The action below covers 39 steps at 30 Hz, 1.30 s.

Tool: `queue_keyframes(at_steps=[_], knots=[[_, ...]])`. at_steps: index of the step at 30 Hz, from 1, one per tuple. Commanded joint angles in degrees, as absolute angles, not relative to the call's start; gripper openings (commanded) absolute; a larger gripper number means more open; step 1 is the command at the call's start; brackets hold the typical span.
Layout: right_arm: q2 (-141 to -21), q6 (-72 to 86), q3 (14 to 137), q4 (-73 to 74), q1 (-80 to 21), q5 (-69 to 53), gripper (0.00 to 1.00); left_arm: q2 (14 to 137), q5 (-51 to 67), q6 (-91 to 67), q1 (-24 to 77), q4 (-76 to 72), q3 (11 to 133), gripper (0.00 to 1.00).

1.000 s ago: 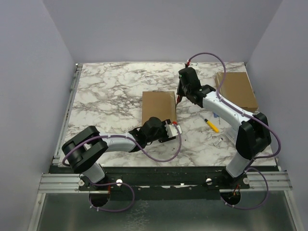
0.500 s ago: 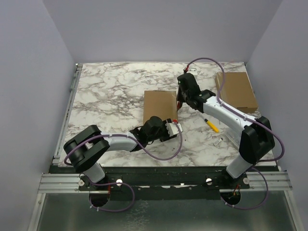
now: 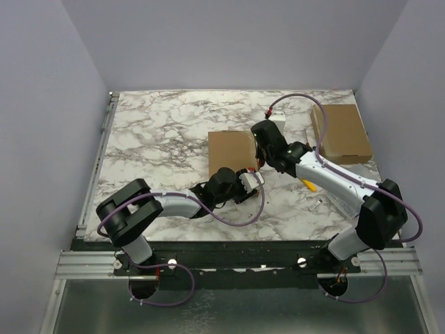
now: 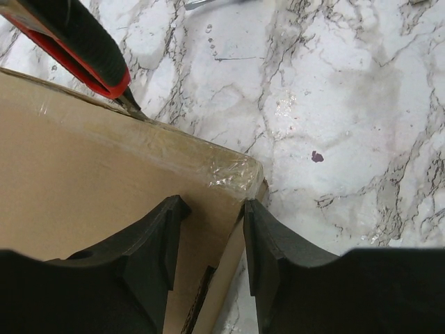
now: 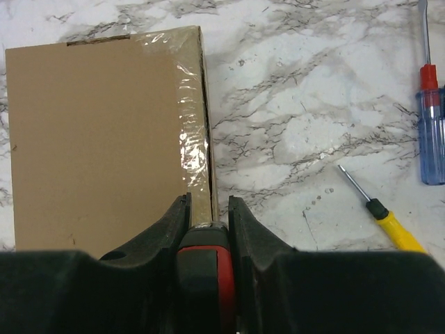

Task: Unpack the express box
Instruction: Cut the express box at the center of the board.

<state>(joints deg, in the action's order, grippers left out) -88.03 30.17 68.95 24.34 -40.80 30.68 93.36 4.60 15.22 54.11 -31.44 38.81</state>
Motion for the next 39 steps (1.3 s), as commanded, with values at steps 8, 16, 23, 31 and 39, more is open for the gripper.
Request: queue_keyframes(at_steps=[8, 16, 23, 31, 39], knots=[[-82.19, 35.71, 64.20, 28.76, -43.58, 30.66, 0.00, 98.48, 0.44, 10.97, 53.79, -30.06, 38.50, 0.41], [-77.13, 35.18, 59.09, 26.57, -45.26, 30.79, 0.00, 99.40, -1.27, 10.38, 53.79, -30.41, 38.50, 0.40], [-75.83, 35.42, 58.09, 28.92, -46.08, 30.21, 0.00, 100.39, -1.23, 9.83, 53.79, -30.59, 38.68, 0.40], [-75.00, 37.52, 57.85, 31.25, -47.73, 30.14, 0.00, 100.23, -1.76, 9.52, 53.79, -30.59, 38.59, 0.40], [-74.36, 39.95, 58.45, 34.80, -49.72, 30.33, 0.00, 100.12, -2.24, 9.88, 53.79, -30.59, 38.55, 0.39]])
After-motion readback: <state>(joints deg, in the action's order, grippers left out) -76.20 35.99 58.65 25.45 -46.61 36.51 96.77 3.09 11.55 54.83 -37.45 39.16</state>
